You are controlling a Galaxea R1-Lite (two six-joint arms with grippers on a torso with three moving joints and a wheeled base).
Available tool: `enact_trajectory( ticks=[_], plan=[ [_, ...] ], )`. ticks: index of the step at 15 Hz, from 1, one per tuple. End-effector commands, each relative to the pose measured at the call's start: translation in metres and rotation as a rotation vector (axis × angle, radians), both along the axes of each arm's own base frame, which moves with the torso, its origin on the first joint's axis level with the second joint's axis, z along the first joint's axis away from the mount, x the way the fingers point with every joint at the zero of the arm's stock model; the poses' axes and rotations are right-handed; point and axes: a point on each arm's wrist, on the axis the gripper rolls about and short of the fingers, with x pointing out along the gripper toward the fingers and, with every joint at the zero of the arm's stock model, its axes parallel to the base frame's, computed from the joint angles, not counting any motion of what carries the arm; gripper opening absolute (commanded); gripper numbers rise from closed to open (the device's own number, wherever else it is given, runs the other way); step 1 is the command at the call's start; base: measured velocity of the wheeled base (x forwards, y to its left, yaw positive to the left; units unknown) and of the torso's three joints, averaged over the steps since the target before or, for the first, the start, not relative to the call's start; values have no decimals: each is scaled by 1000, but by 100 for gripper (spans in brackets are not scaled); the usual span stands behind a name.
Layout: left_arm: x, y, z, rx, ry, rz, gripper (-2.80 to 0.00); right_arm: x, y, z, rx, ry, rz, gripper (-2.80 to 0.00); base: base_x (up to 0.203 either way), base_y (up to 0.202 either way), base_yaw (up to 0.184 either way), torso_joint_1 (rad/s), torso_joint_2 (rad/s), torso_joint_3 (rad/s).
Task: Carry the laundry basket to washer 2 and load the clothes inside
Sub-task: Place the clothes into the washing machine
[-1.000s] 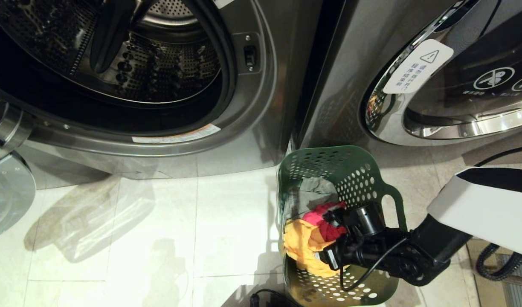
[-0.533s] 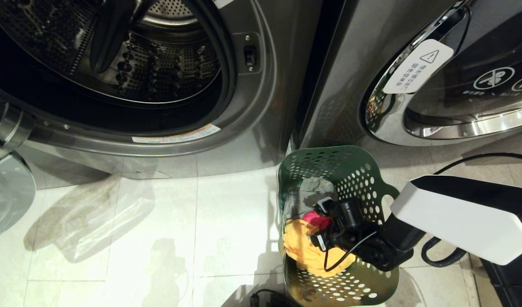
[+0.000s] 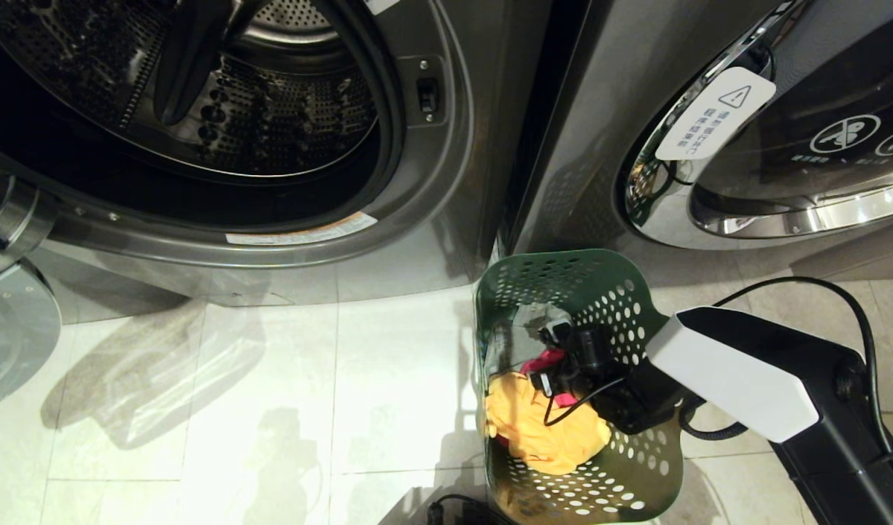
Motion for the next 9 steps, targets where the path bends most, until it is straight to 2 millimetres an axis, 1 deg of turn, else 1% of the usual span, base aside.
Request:
enact_trajectory(
  ticks=[1,2,4,7,9],
  plan=[
    [0,0,0,0,1,0,-280,7,-3,-11,1,-3,-12,0,0,0,0,0,0,0],
    [0,0,0,0,0,0,-280,9,-3,-10,6,-11,-15,0,0,0,0,0,0,0],
    [0,0,0,0,0,0,-280,13,-1,-3,39,-91,-14,0,0,0,0,0,0,0],
    [0,0,0,0,1,0,-280,15,0,-7,65,-157,-9,0,0,0,0,0,0,0],
    [0,0,0,0,0,0,-280,16,0,-8,54,-140,-4,0,0,0,0,0,0,0]
  ],
)
